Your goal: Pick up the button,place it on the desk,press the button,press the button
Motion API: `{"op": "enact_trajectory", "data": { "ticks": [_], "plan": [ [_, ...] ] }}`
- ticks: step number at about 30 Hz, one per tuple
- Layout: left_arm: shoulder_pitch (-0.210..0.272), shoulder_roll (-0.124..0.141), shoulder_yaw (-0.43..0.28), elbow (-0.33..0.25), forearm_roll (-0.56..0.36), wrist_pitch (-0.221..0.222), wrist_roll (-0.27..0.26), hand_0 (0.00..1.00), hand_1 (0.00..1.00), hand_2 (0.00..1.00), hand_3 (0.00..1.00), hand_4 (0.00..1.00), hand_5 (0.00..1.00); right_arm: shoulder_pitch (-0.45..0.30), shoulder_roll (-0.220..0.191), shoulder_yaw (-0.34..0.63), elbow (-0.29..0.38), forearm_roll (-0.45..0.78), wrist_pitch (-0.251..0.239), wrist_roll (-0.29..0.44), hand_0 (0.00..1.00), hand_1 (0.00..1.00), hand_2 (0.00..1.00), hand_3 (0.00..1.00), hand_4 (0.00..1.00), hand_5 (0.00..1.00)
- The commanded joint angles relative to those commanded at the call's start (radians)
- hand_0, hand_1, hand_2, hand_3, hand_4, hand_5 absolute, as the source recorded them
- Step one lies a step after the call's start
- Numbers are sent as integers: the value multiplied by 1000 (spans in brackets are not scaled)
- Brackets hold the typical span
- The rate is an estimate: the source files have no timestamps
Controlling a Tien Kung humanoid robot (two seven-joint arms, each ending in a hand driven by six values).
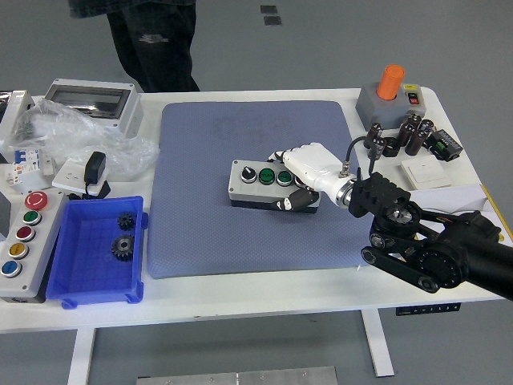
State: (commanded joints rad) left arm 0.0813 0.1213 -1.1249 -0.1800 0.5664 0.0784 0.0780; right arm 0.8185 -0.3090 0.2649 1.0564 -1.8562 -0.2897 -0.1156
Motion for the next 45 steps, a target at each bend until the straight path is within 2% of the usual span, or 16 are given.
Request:
{"op": "enact_trajectory", "data": {
  "ticks": [1,6,7,11,12,18,19,23,24,29,30,35,36,45],
  "plan": [
    [0,0,0,0,0,0,0,638,636,609,665,681,301,0,0,0,-1,-2,1,-1,625,665,658,568,270,2],
    [0,1,0,0,2,0,0,638,636,609,665,681,301,-1,3,2,-5,-5,8,-2,625,665,658,568,270,2],
    [0,1,0,0,2,0,0,638,637,609,665,681,299,-1,3,3,-6,-6,10,-2,635,673,691,584,210,2],
    [1,1,0,0,4,-1,1,638,637,609,665,681,299,0,4,8,-9,-7,19,-2,635,673,691,584,210,2],
    [1,1,-1,0,5,-1,2,639,637,609,665,681,299,0,4,9,-10,-6,22,-2,649,686,728,674,216,2],
    [1,1,-1,0,5,-2,2,639,637,609,665,681,299,2,1,15,-16,-7,33,-4,649,686,728,674,216,2],
    [1,1,-1,0,5,-2,2,638,637,609,665,680,299,2,1,16,-16,-7,33,-4,664,709,782,725,350,2],
    [1,1,-1,0,7,-2,3,638,637,609,665,680,299,4,0,15,-17,-8,37,-4,664,709,782,725,350,2],
    [1,1,-2,0,7,-2,2,638,637,606,665,680,298,4,0,15,-17,-9,38,-4,676,717,817,812,432,2],
    [1,1,-2,0,8,-2,3,638,637,606,665,680,298,7,-1,15,-18,-11,43,-4,676,717,817,812,432,2],
    [1,1,-3,0,9,-2,3,639,637,603,664,679,298,7,-1,15,-18,-11,44,-5,686,728,854,920,444,2],
    [1,1,-4,0,10,-3,3,639,637,603,664,679,298,9,0,14,-19,-11,50,-6,686,728,854,920,444,2],
    [1,1,-5,0,11,-3,3,638,638,602,662,679,300,9,0,14,-20,-11,50,-6,688,731,886,960,449,2],
    [-1,3,-8,0,15,-3,4,638,637,601,662,679,301,16,0,6,-21,-8,58,-8,691,732,906,969,456,2]
  ]
}}
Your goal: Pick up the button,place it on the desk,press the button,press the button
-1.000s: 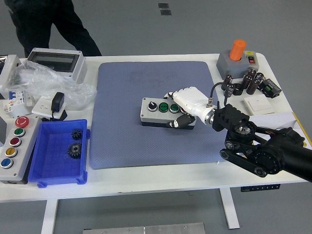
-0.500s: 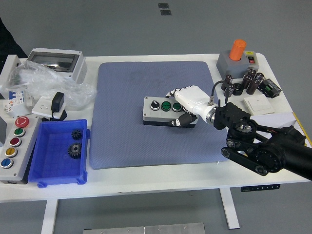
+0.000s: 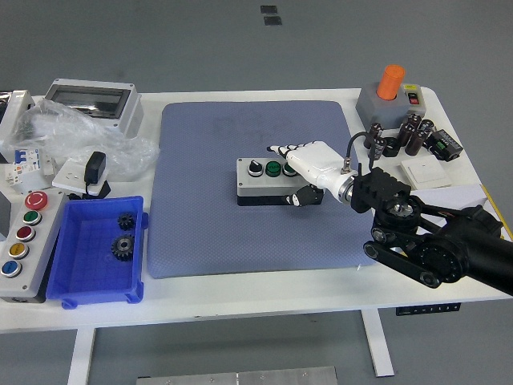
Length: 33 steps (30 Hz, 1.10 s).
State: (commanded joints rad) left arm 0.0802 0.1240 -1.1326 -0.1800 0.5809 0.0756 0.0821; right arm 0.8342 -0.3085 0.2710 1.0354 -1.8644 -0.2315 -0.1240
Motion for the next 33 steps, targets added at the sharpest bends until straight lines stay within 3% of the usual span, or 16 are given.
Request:
{"op": "enact_trajectory", "data": {
  "ticks": [13,21,22,27,28,33],
  "plan": [
    [1,-1,0,0,2,0,0,638,637,594,657,674,300,6,-8,16,1,-3,21,1,696,733,929,998,463,2],
    [-1,-1,-1,0,5,0,-1,637,637,589,654,672,300,16,-19,36,8,-10,62,9,697,736,939,998,474,2],
    [-1,-1,-1,0,5,0,0,637,637,585,649,667,297,17,-20,38,9,-11,65,8,699,736,959,998,526,2],
    [-1,0,-3,0,10,-1,0,637,637,585,649,667,297,20,-23,38,12,-13,78,3,699,736,959,998,526,2],
    [-1,0,-4,0,10,-1,0,636,637,583,647,664,295,20,-22,38,11,-13,79,3,712,738,998,998,617,2],
    [-2,0,-4,0,12,-1,0,636,637,583,647,664,295,20,-19,31,4,-7,81,3,712,738,998,998,617,2]
  ]
}}
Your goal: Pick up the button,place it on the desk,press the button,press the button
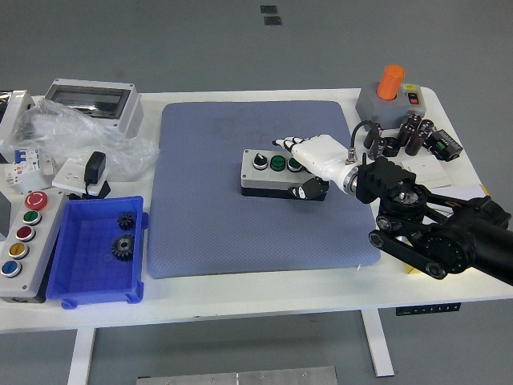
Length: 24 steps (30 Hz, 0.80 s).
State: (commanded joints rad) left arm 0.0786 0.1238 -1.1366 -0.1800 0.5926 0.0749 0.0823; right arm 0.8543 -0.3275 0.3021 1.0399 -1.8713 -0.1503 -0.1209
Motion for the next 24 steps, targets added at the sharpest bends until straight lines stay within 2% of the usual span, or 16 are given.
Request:
{"op": "enact_trajectory", "data": {
  "ticks": [6,17,18,24],
  "plan": [
    [1,0,1,0,1,-1,1,637,637,579,642,662,292,2,1,1,0,-4,5,-1,723,743,998,998,637,2],
    [1,0,-3,0,7,-2,2,636,636,569,634,652,289,1,3,6,-5,1,12,-4,735,762,998,998,606,2],
    [1,1,-3,0,8,-2,3,636,634,565,627,649,286,1,3,6,-5,2,12,-5,821,814,998,998,624,2],
    [1,1,-5,0,12,-1,3,636,634,565,627,649,286,0,4,6,-6,6,11,-7,821,814,998,998,624,2]
  ]
}}
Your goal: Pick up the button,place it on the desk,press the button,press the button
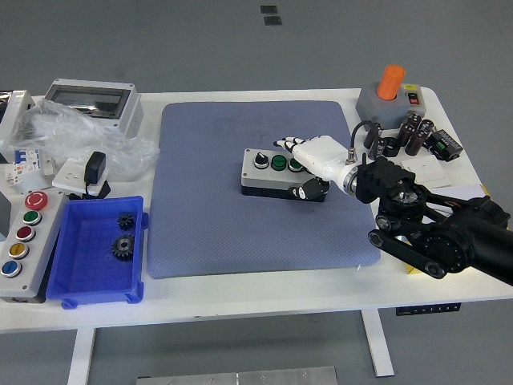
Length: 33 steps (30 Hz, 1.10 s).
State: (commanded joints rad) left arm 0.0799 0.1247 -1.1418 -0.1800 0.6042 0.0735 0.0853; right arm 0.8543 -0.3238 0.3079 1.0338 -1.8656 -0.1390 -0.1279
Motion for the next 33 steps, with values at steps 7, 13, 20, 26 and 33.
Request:
{"op": "enact_trajectory", "data": {
  "ticks": [7,13,20,26,33],
  "plan": [
    [1,0,1,0,-1,1,0,635,634,558,623,640,281,0,0,-1,-1,1,1,-5,900,878,998,998,652,2],
    [1,-1,3,0,-1,0,0,635,634,558,623,638,280,1,-1,0,-3,1,1,-9,900,879,998,998,654,2],
    [4,1,6,0,-4,1,1,635,634,556,619,635,282,1,-8,9,1,-1,0,-11,901,880,998,998,663,6],
    [8,1,9,0,-6,1,1,634,634,554,617,632,281,3,-24,33,23,12,1,-8,901,869,998,998,668,15],
    [7,1,9,0,-4,-1,0,634,633,552,616,631,280,1,-42,33,52,44,18,-7,898,852,998,998,671,21]
  ]
}}
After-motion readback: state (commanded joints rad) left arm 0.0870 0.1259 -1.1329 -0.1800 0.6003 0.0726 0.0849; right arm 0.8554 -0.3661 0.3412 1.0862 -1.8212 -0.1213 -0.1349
